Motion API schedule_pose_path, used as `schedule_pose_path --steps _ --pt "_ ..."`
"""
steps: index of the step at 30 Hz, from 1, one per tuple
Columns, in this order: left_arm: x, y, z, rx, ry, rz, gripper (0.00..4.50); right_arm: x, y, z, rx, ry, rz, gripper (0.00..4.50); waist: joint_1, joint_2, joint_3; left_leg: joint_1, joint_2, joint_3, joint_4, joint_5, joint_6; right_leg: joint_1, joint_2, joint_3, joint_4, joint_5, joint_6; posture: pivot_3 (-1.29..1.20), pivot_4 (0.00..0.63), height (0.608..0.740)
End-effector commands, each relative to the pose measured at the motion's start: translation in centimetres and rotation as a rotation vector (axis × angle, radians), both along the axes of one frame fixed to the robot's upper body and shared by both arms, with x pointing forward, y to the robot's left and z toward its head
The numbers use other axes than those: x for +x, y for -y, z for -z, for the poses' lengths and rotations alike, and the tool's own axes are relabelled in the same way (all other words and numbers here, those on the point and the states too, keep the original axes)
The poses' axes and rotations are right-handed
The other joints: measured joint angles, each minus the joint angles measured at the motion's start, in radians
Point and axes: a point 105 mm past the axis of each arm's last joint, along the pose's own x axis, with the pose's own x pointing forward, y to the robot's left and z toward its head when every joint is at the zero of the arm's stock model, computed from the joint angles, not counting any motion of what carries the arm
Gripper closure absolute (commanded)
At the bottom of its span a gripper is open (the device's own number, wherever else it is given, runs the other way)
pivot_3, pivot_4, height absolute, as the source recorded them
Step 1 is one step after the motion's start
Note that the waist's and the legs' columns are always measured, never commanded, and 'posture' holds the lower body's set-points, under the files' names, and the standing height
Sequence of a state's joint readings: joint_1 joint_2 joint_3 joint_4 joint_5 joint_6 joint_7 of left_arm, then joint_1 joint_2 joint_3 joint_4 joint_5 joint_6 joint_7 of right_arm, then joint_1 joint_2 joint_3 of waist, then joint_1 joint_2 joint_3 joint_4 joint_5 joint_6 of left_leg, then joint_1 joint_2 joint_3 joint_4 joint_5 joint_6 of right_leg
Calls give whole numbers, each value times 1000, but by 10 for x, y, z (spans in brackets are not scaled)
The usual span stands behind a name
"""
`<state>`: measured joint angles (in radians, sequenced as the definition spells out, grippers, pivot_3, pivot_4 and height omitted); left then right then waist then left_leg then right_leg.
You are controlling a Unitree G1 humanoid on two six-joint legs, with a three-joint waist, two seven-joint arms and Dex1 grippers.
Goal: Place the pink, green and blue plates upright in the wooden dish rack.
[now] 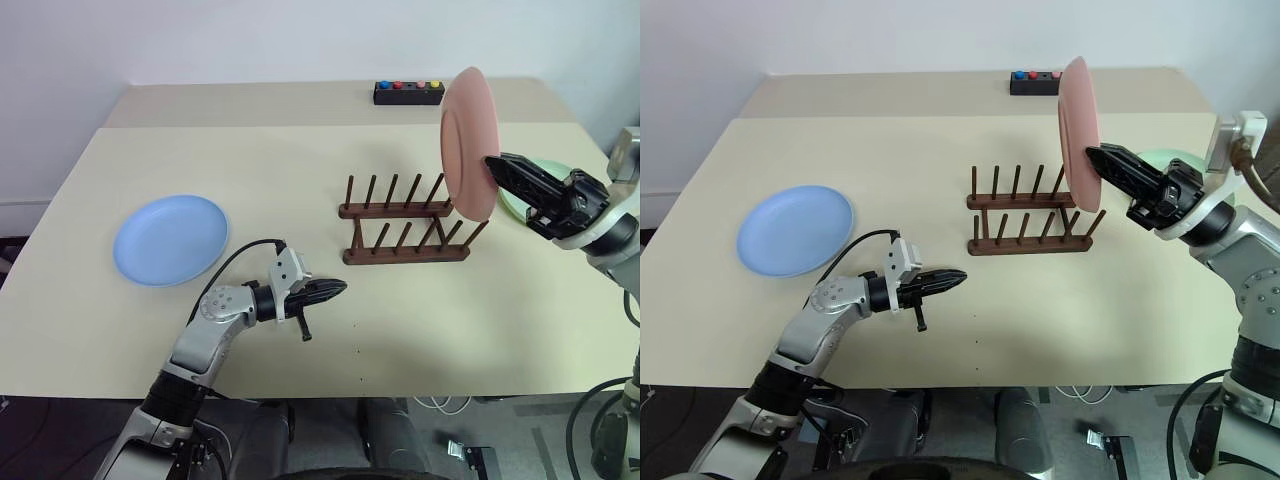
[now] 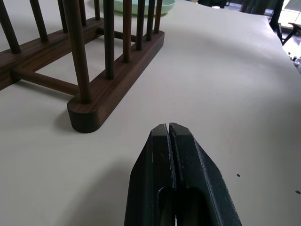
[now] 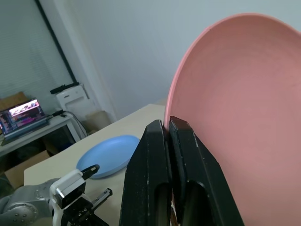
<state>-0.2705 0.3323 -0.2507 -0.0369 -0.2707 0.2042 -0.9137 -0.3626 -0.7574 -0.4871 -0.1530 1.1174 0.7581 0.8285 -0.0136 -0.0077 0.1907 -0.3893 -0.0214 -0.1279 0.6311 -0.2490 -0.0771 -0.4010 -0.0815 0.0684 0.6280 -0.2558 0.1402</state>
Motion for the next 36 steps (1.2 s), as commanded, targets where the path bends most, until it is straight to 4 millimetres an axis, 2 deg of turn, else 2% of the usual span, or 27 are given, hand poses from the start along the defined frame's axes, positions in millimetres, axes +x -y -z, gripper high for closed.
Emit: schedule_pose_path --steps 1,5,10,24,25,26,27,33,36 --pt "1 -1 -6 -14 35 2 4500 -3 10 -12 35 40 13 4427 0 0 0 0 0 0 0 0 0 0 0 0 0 0 0 0 150 740" --pt "1 -3 -6 -24 37 0 4500 -1 16 -10 67 18 13 4427 0 0 0 0 0 0 0 0 0 0 0 0 0 0 0 0 150 740" --pt "1 -5 -15 -79 60 -4 4500 0 18 -7 88 -8 2 4427 0 0 0 0 0 0 0 0 0 0 0 0 0 0 0 0 150 740" --pt "-1 -6 -11 -68 59 -6 4500 4 25 0 143 -50 2 4427 0 0 0 0 0 0 0 0 0 0 0 0 0 0 0 0 150 740" --pt "-1 -6 -11 -67 58 -6 4500 4 25 1 143 -51 6 3891 0 0 0 0 0 0 0 0 0 0 0 0 0 0 0 0 150 740" --pt "-1 -6 -10 -66 57 -5 4500 4 26 2 142 -51 9 3639 0 0 0 0 0 0 0 0 0 0 0 0 0 0 0 0 150 740" --pt "-1 -6 -10 -66 56 -5 4500 4 26 2 142 -51 13 3177 0 0 0 0 0 0 0 0 0 0 0 0 0 0 0 0 150 740" --pt "-1 -6 -10 -64 53 -2 4500 9 33 3 113 -25 107 112 0 0 0 0 0 0 0 0 0 0 0 0 0 0 0 0 150 740" --pt "-2 -6 -9 -65 47 -1 4500 9 40 0 86 8 170 47 0 0 0 0 0 0 0 0 0 0 0 0 0 0 0 0 150 740"
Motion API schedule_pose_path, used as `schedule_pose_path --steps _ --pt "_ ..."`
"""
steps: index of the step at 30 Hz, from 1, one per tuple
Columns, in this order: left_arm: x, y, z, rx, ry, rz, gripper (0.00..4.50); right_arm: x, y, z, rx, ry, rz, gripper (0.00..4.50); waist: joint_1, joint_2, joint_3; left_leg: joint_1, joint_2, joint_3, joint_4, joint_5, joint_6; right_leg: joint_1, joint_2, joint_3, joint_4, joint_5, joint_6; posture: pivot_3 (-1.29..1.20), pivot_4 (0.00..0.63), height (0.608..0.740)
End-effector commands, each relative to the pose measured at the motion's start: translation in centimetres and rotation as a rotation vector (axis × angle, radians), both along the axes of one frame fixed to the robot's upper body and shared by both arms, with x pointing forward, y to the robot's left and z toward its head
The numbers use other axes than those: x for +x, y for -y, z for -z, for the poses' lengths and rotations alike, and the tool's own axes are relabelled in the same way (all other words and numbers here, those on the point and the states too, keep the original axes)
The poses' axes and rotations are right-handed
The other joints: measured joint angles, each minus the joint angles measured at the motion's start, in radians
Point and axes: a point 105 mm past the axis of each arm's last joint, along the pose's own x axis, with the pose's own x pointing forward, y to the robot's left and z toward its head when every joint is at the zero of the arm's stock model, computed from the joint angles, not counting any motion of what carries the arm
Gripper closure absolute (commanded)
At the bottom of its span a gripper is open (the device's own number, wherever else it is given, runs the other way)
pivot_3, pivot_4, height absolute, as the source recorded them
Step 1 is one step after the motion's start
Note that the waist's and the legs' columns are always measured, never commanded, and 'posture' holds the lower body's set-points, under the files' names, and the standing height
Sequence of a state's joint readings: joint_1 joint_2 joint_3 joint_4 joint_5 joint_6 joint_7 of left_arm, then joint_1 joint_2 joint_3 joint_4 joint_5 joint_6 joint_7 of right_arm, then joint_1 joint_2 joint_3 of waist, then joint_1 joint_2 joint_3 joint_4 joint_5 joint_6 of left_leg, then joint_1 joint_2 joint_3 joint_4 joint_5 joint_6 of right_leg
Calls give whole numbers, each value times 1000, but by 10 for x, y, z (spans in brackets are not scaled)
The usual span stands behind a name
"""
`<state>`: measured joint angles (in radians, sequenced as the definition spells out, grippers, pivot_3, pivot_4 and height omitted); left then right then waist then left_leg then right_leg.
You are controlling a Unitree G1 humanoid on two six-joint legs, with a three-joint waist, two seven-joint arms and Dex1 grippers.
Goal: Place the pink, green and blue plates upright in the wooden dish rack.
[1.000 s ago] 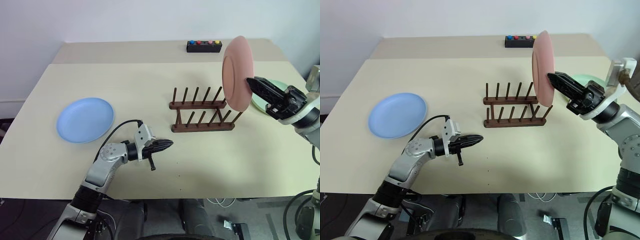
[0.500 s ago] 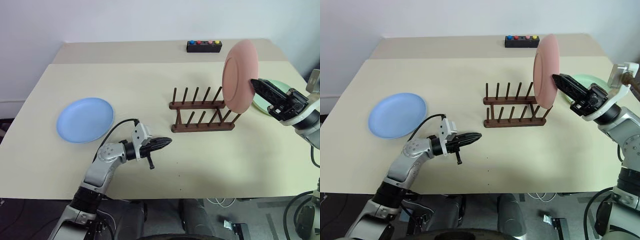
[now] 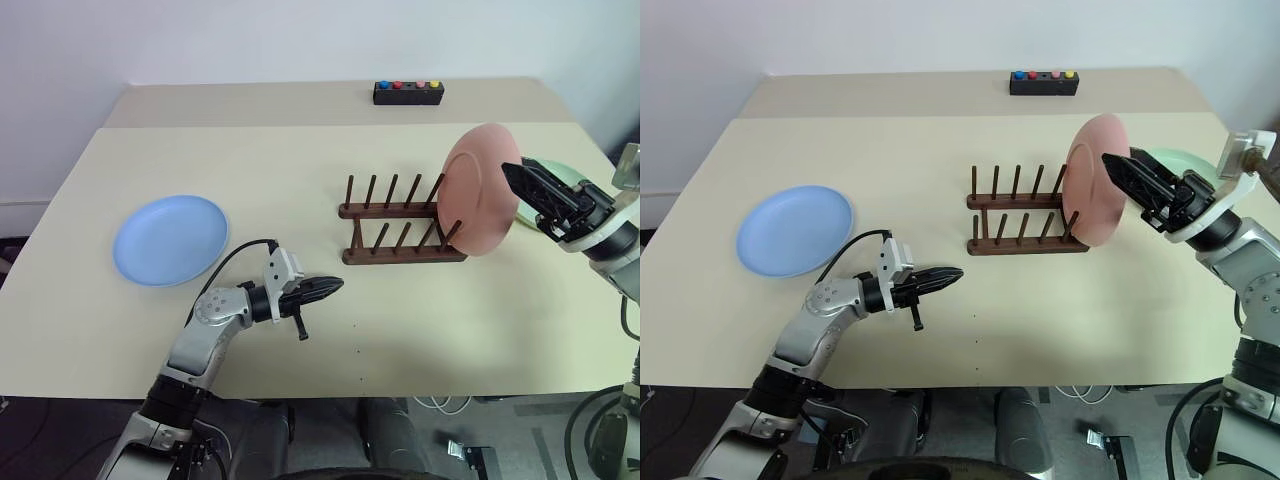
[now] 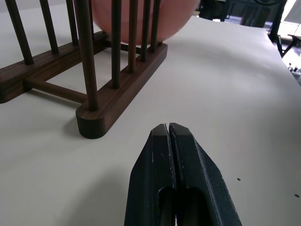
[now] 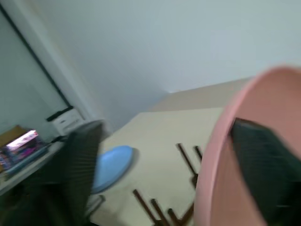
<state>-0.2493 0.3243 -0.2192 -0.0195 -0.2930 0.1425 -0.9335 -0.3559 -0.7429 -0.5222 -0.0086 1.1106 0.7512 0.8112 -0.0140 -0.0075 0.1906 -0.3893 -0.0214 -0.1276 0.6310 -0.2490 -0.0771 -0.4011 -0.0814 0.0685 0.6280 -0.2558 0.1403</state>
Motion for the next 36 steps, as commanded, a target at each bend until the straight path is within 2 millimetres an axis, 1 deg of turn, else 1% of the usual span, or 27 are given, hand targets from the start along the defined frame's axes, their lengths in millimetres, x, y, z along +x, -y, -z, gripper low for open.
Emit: schedule_pose_path --steps 1,4,5,7,9,11,13,16,18,21,23,25,27,30,31,34,36 --pt "-2 0 -6 -15 22 8 4500 -6 11 -17 -41 100 85 47 0 0 0 0 0 0 0 0 0 0 0 0 0 0 0 0 150 740" --pt "-2 0 -5 -14 18 8 4500 -7 16 -20 -81 127 135 47 0 0 0 0 0 0 0 0 0 0 0 0 0 0 0 0 150 740" --pt "-2 0 -4 -14 17 8 4500 -6 20 -21 -95 136 175 47 0 0 0 0 0 0 0 0 0 0 0 0 0 0 0 0 150 740" --pt "-2 -2 0 -11 13 8 4500 -7 36 -30 -134 180 292 47 0 0 0 0 0 0 0 0 0 0 0 0 0 0 0 0 150 740" --pt "-2 -4 3 -11 8 6 4500 -13 51 -38 -161 222 390 47 1 0 0 0 0 0 0 0 0 0 0 0 0 0 0 0 150 740" --pt "-2 -6 7 -10 6 4 4500 -19 67 -39 -213 230 484 47 3 0 0 0 0 0 0 0 0 0 0 0 0 0 0 0 150 740" --pt "-3 -7 9 -11 7 3 4500 -24 77 -37 -271 228 545 47 3 0 0 0 0 0 0 0 0 0 0 0 0 0 0 0 150 740" --pt "-4 -12 11 -21 4 -7 4500 -36 99 -22 -352 173 634 47 1 0 0 0 0 0 0 0 0 0 0 0 0 0 0 0 150 740" --pt "-4 -14 8 -29 6 -6 4500 -37 106 -12 -398 130 670 47 0 0 0 0 0 0 0 0 0 0 0 0 0 0 -1 0 150 740" --pt "-4 -14 6 -22 13 4 4500 -28 121 7 -502 56 765 47 -7 1 -1 1 0 2 0 0 0 0 0 1 0 -1 -3 0 150 740" --pt "-3 -14 6 -18 16 9 4500 -18 129 23 -647 3 835 47 -6 2 -1 2 0 3 0 0 0 0 0 2 0 -2 -3 0 150 740" --pt "-2 -11 3 -19 21 15 4500 -7 132 44 -847 -31 858 47 -5 2 -1 2 0 3 0 0 0 0 0 2 0 -2 -3 0 150 740" --pt "-1 -9 1 -20 25 18 4500 0 131 56 -956 -36 852 47 -5 1 -1 2 0 3 0 0 0 0 0 2 0 -2 -3 0 150 740" --pt "-1 -6 -7 -23 33 20 4500 16 127 72 -1112 -29 820 47 -6 2 -1 1 0 3 0 0 0 0 0 2 0 -1 -2 0 150 740" --pt "-1 -6 -9 -23 35 20 4500 21 126 77 -1159 -28 809 47 -8 2 -1 1 0 3 0 0 0 0 0 2 0 -1 -1 0 150 740" --pt "-2 -5 -14 -23 38 14 4500 33 125 90 -1216 -38 782 47 -7 2 -1 2 0 3 0 0 0 0 0 3 0 0 0 0 150 740" --pt "-2 -5 -18 -25 42 10 4500 43 126 101 -1286 -47 756 47 -7 1 -1 2 0 3 0 0 0 0 0 3 0 0 0 0 150 740"
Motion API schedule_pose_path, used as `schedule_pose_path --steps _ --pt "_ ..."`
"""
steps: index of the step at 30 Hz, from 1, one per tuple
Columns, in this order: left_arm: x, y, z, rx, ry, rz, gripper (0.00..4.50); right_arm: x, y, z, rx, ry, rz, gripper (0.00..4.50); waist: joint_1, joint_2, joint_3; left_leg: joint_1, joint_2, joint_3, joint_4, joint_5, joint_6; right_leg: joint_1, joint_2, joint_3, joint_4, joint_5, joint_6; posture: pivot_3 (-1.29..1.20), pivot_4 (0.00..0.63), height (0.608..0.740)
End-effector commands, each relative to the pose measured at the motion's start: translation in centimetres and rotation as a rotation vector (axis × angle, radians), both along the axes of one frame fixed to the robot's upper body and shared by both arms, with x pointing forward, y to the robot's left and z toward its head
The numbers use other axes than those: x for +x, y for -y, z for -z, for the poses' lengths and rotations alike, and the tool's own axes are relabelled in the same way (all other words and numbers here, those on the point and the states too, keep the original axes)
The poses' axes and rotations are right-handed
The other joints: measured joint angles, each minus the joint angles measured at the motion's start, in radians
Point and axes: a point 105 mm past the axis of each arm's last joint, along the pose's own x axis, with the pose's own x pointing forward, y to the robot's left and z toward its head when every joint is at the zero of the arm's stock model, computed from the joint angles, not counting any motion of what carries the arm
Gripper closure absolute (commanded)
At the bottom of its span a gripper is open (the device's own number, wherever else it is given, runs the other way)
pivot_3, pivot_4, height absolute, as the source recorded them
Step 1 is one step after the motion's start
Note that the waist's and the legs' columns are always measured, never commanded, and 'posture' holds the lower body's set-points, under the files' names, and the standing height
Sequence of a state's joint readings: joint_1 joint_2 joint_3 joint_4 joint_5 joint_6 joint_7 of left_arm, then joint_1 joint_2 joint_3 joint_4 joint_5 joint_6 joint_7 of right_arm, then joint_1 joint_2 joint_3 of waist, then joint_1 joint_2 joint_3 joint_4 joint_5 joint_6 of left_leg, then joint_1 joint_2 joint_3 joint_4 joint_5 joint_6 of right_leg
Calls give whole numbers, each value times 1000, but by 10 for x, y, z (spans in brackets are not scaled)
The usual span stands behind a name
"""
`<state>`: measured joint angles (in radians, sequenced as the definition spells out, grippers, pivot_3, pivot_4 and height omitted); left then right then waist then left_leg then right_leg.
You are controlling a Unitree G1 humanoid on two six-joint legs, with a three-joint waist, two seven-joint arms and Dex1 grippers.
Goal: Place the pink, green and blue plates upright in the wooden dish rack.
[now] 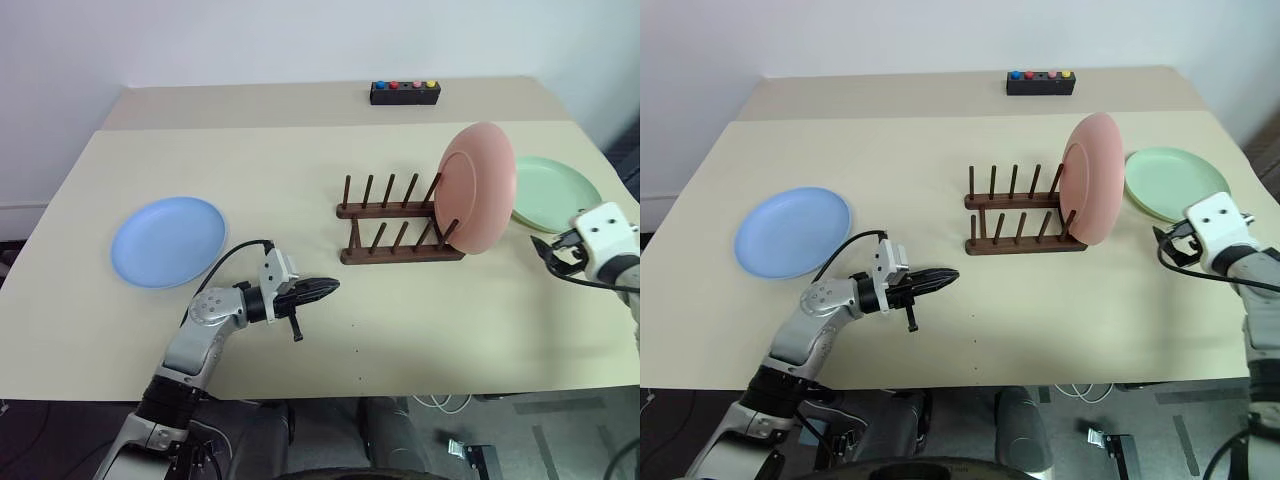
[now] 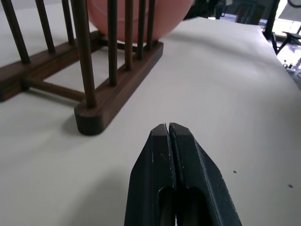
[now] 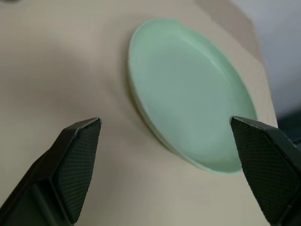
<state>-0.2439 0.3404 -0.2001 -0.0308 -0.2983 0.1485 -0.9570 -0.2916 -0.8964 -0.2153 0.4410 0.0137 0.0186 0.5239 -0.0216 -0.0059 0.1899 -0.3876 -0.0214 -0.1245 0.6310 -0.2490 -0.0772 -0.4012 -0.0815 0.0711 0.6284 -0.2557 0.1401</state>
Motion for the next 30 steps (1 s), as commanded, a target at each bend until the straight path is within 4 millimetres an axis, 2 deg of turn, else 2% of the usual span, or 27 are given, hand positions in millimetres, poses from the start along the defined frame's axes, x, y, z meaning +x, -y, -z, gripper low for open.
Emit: schedule_pose_path --steps 1,8,9,11,18,25,30 --pt "-1 2 -18 -33 40 3 4500 11 6 0 -113 -14 -3 47 1 0 0 0 0 0 0 0 0 0 0 0 0 0 0 0 150 740" --pt "-3 3 -21 -31 36 -6 4500 30 17 18 -124 -76 43 47 0 0 0 0 0 0 0 0 0 0 0 0 0 0 0 0 150 740" --pt "-3 3 -22 -30 36 -8 4500 31 17 20 -129 -79 47 277 0 0 0 0 0 0 0 0 0 0 0 0 0 0 0 0 150 740" --pt "-3 3 -22 -28 36 -13 4500 32 16 22 -109 -82 37 931 2 0 0 0 0 0 0 0 0 0 0 0 0 0 0 0 150 740" --pt "-4 3 -22 -20 36 -15 4500 28 15 26 -113 -63 15 4464 0 0 0 0 0 0 0 0 0 0 0 0 0 0 0 0 150 740" --pt "-4 8 -32 -47 59 3 4500 14 19 17 -224 13 6 4464 2 0 0 0 0 0 0 0 0 1 0 0 0 0 0 0 150 740" --pt "-7 11 -35 -55 67 29 4500 0 20 -5 -322 100 9 4464 2 0 0 0 0 0 0 0 0 1 0 1 0 0 0 0 150 740"
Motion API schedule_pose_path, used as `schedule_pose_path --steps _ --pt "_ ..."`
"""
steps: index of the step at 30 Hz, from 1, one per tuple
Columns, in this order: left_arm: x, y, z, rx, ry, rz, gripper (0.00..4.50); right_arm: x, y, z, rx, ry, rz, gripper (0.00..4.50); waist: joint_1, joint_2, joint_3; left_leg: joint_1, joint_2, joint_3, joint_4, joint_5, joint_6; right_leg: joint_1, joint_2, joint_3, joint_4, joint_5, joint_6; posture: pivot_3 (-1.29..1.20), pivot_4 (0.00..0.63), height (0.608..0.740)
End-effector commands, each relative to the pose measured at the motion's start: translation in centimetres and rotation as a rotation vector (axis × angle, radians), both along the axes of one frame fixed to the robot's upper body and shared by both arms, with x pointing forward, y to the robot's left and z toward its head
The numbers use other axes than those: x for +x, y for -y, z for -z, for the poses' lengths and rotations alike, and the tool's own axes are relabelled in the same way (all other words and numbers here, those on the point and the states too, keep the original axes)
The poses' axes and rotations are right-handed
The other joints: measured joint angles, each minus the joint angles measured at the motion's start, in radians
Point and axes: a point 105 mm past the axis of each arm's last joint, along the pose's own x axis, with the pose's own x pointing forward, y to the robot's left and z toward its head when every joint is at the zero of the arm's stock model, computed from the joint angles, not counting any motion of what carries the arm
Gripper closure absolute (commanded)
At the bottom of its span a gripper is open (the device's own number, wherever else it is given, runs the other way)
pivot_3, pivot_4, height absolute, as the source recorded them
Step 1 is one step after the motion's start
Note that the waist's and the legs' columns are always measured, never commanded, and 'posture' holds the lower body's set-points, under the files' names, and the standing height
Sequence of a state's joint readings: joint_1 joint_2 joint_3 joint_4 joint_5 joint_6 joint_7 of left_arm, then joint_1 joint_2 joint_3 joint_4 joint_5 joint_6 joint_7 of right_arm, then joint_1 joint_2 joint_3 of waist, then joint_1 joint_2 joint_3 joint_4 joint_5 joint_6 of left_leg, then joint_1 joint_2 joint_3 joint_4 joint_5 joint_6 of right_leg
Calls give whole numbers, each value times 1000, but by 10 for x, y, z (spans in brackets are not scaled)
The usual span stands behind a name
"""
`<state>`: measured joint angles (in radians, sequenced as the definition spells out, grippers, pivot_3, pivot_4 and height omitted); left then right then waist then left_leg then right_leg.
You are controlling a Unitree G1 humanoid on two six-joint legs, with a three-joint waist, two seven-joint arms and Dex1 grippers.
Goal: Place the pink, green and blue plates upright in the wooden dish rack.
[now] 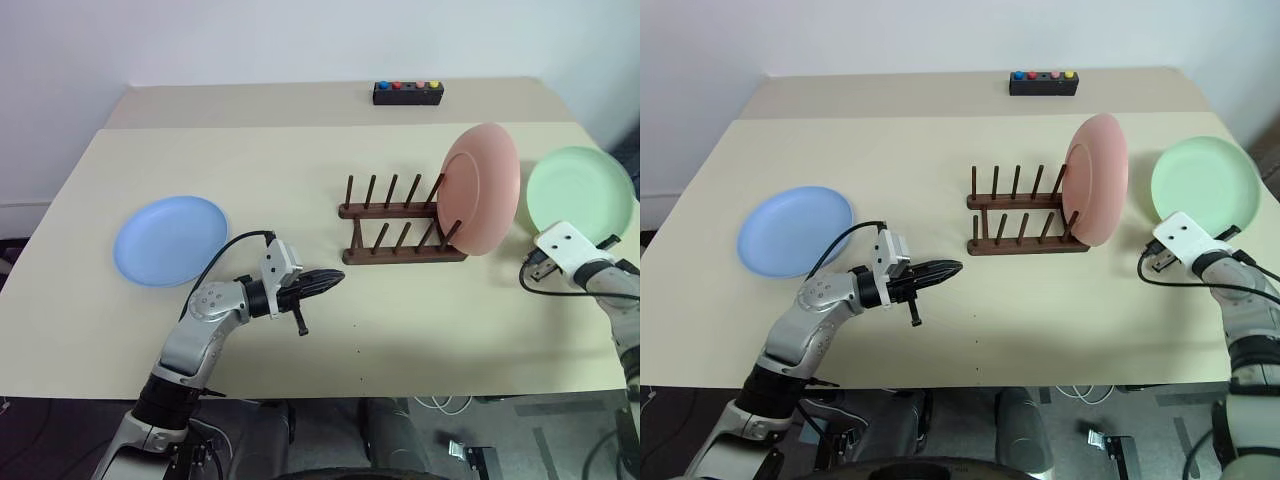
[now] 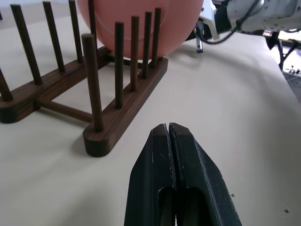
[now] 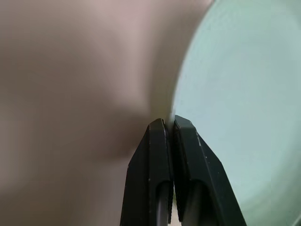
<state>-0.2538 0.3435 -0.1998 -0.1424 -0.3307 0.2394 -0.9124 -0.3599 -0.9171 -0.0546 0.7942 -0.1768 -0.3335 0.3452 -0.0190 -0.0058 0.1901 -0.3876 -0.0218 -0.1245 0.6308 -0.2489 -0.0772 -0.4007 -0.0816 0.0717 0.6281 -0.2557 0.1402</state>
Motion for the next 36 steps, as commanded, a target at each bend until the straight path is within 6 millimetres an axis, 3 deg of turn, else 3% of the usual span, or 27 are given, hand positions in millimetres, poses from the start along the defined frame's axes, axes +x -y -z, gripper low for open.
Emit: schedule_pose_path --steps 1,5,7,10,15,18,26,30,36 --pt "-4 5 -16 -33 51 31 4500 -4 2 -58 -86 179 0 4464 -1 0 0 0 0 0 0 0 0 0 0 0 0 0 0 0 150 740" --pt "-4 5 -17 -34 59 39 4500 -19 -11 -114 -137 335 -15 4464 -6 3 0 0 0 1 0 0 0 -1 0 1 1 0 0 0 150 740" --pt "-4 5 -14 -34 51 42 4500 -26 -22 -149 -149 424 -37 4464 -7 3 0 0 0 1 0 0 0 -1 0 1 1 0 0 0 150 740" --pt "-4 5 -12 -35 46 44 4500 -33 -43 -184 -140 515 -101 4464 -5 3 0 0 0 1 0 0 0 -1 0 1 1 0 0 0 150 740" --pt "-2 4 -7 -22 53 39 4500 -42 -117 -225 5 614 -413 4464 -1 2 0 0 0 1 0 0 0 0 0 1 1 0 0 0 150 740" --pt "-1 3 -7 -21 56 34 4500 -55 -171 -232 156 593 -666 4464 -2 2 0 0 1 1 0 0 0 0 0 1 1 0 0 0 150 740" --pt "0 0 -14 -19 68 22 4500 -85 -237 -221 447 407 -1051 4464 7 1 1 -1 0 0 1 0 0 0 0 0 0 0 0 0 150 740" --pt "1 -2 -18 -20 73 10 4500 -89 -249 -214 666 305 -1128 4464 5 1 1 -1 1 -1 1 0 0 -1 0 0 0 0 0 0 150 740" --pt "2 -8 -23 -24 86 -15 4500 -76 -237 -187 1035 152 -1075 4464 8 0 1 -1 1 -1 1 0 0 -1 0 0 0 0 0 0 150 740"
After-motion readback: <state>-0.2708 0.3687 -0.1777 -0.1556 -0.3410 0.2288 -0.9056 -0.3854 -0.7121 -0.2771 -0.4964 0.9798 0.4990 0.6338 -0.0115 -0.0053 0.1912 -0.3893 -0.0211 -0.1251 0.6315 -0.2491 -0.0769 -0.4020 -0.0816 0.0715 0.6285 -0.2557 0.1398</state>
